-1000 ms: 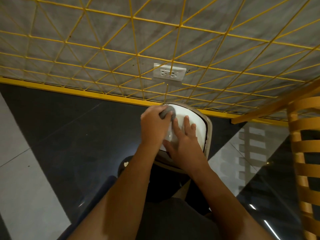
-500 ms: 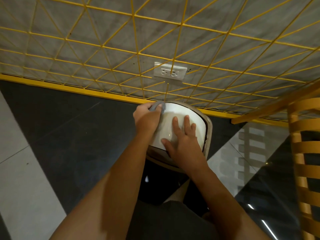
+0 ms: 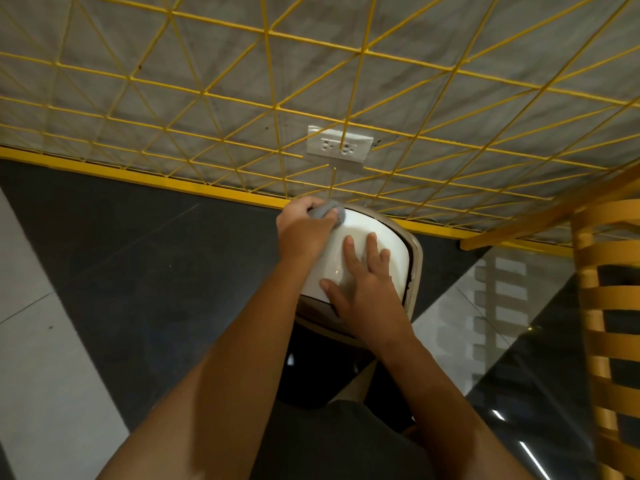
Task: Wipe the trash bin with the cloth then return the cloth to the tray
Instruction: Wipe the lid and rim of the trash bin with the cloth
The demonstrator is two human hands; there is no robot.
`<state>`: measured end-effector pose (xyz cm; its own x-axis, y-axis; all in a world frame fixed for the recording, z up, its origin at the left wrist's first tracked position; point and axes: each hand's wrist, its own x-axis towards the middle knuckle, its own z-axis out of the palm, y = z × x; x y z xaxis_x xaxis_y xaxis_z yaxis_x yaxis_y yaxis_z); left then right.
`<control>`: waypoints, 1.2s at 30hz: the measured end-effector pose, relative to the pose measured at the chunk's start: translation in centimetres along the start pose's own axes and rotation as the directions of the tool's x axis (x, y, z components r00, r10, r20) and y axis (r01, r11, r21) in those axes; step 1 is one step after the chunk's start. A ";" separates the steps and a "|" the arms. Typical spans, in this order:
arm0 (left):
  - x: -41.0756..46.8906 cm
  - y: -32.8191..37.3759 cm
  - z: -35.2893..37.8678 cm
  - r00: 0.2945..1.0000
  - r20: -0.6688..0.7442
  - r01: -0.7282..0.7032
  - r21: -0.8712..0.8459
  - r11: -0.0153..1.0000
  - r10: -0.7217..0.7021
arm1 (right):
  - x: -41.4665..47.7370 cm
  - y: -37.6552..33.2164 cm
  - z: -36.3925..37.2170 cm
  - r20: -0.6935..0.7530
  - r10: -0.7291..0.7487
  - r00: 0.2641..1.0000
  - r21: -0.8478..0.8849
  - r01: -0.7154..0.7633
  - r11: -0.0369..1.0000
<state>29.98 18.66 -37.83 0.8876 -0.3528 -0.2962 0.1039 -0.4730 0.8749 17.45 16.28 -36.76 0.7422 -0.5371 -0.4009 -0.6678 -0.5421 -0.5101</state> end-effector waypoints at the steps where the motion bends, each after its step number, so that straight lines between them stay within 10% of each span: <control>1: -0.2 0.2 0.2 0.999 0.014 -0.047 0.025 0.999 0.047 | 0.0 0.0 0.0 -0.001 -0.001 1.000 0.010 0.001 1.000; 9: 1.1 0.5 0.1 0.991 -0.005 0.130 0.003 0.991 -0.130 | 0.2 0.2 0.1 0.002 0.002 1.000 0.006 -0.002 1.000; 15: -0.3 -0.2 -0.4 0.996 0.056 -0.080 0.095 0.992 0.075 | 0.0 0.1 0.2 -0.009 0.000 1.000 0.030 0.000 1.000; 21: 1.4 0.5 0.0 0.995 0.019 0.092 0.055 0.994 -0.093 | -0.1 0.0 0.0 -0.007 -0.008 1.000 0.039 0.009 0.999; 36: 0.6 -0.6 -0.7 0.999 0.041 0.001 0.088 0.996 -0.005 | -0.1 -0.1 0.0 -0.010 -0.014 1.000 0.028 0.014 0.999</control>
<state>30.77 19.27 -38.25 0.8680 -0.3832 -0.3159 0.0653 -0.5426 0.8375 17.42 16.38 -36.72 0.7508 -0.5357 -0.3864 -0.6553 -0.5310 -0.5371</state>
